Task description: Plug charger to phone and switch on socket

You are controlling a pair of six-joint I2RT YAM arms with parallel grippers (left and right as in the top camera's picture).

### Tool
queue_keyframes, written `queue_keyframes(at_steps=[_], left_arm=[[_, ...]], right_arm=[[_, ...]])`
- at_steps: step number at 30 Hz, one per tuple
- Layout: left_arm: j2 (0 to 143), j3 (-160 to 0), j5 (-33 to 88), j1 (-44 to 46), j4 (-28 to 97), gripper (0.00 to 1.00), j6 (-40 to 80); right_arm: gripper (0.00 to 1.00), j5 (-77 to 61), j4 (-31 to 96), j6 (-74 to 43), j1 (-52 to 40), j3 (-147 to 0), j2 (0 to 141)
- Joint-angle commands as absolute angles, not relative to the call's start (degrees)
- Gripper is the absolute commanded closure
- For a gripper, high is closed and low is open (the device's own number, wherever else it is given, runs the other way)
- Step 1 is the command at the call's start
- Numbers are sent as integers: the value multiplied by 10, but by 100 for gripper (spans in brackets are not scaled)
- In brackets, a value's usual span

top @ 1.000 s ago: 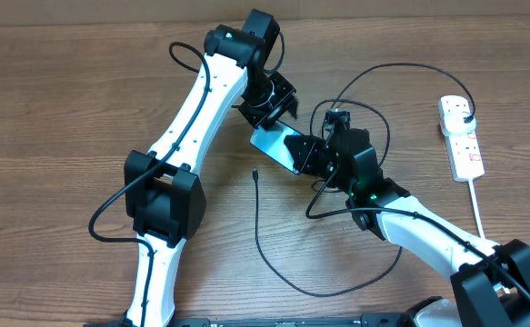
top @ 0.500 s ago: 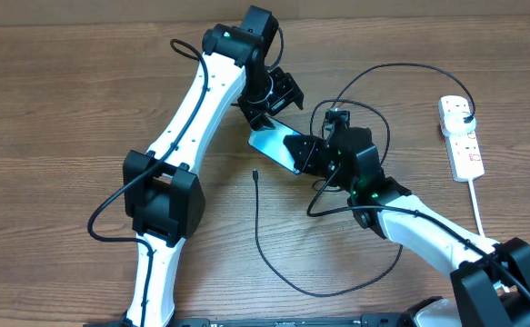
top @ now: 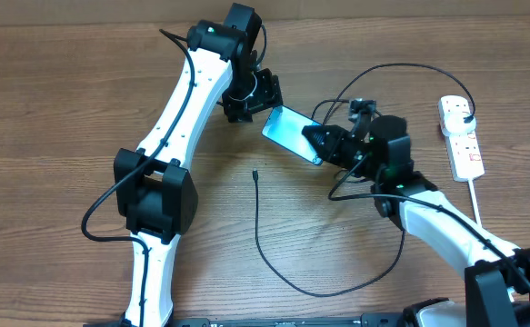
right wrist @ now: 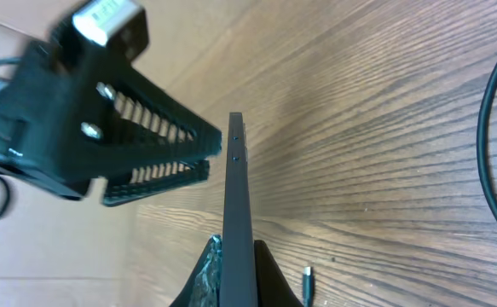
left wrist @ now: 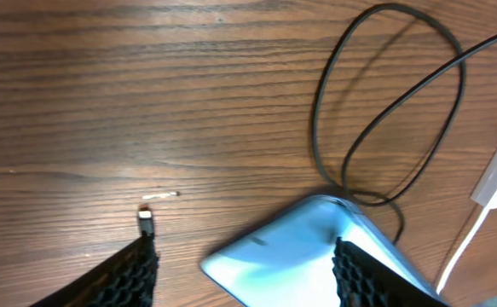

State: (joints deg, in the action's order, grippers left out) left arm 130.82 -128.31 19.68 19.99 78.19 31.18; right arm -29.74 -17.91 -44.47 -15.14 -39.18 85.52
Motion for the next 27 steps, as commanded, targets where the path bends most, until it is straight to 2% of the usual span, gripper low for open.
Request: queue_keyframes(at_steps=[1, 17, 22, 27], left_arm=[[1285, -1294, 194, 178, 798, 32, 259], [1216, -1255, 165, 173, 855, 37, 234], [1132, -1089, 168, 173, 764, 35, 212], [1027, -895, 203, 172, 599, 30, 208]], right_arm=[[96, -365, -187, -469, -124, -418, 824], [96, -329, -188, -508, -107, -420, 807], [96, -329, -188, -508, -107, -420, 807], [96, -326, -188, -509, -109, -420, 807]])
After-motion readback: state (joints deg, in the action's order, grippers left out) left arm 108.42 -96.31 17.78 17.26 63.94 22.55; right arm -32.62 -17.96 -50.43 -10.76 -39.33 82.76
